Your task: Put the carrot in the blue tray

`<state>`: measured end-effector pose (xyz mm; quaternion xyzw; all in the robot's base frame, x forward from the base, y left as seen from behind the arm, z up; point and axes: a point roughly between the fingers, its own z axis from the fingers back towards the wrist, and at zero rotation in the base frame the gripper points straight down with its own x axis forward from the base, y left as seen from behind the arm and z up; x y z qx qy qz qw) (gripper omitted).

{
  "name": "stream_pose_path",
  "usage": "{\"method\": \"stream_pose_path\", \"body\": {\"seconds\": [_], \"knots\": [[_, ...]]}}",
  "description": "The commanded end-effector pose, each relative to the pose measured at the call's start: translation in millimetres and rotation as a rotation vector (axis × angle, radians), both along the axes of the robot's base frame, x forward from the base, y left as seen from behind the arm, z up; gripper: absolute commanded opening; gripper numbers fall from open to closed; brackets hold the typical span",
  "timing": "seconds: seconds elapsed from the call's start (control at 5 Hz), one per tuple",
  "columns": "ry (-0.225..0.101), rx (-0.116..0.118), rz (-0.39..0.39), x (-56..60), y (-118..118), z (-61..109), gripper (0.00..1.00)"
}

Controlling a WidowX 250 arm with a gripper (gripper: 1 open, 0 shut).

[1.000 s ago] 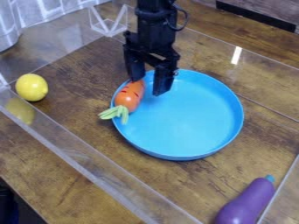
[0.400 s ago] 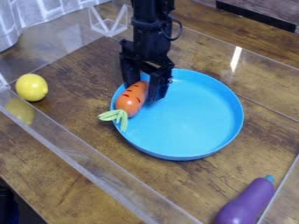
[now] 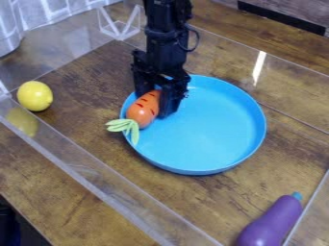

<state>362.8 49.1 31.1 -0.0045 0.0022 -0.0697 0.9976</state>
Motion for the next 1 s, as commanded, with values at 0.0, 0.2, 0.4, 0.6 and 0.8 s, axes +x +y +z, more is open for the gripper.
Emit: {"method": "stream_pose_path", "body": {"seconds": [0.0,0.2,0.4,0.6,0.8], "knots": [[-0.049,0.007,0.003,6.4,4.8,16.9,0.00],[-0.054,0.004,0.001,6.1,3.9,22.1,0.00],[-0.058,0.000,-0.001,5.7,3.2,27.1,0.00],[-0.062,-0.003,-0.004,5.4,2.6,32.2,0.00],[-0.066,-0.006,-0.006,5.0,2.0,37.2,0.00]]}}
